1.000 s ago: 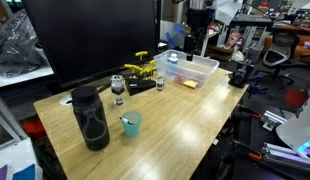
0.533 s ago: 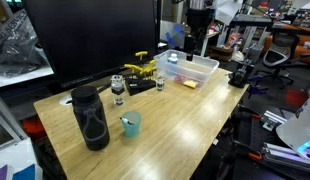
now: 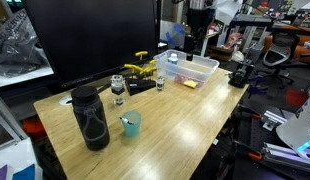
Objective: Pick up a bolt from the box and set it on the table
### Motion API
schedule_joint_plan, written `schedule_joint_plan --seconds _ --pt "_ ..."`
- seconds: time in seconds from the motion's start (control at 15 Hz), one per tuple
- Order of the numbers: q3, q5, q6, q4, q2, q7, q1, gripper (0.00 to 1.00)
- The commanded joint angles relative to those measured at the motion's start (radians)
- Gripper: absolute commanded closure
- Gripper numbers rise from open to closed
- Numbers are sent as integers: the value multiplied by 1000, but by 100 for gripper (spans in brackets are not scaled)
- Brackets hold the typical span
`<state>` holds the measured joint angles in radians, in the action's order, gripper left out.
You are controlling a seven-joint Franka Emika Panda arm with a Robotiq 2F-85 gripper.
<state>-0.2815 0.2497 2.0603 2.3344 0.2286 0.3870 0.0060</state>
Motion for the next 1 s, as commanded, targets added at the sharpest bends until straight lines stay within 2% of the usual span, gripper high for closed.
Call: schedule_joint_plan --seconds 0.0,0.47,0.67,0.93 --pt "31 8 -4 -2 -3 6 33 0" --pt "32 8 -2 -9 -10 27 30 0" --pt "51 22 14 -20 -11 166 7 0" --pt "106 39 -26 -50 -26 320 -33 0"
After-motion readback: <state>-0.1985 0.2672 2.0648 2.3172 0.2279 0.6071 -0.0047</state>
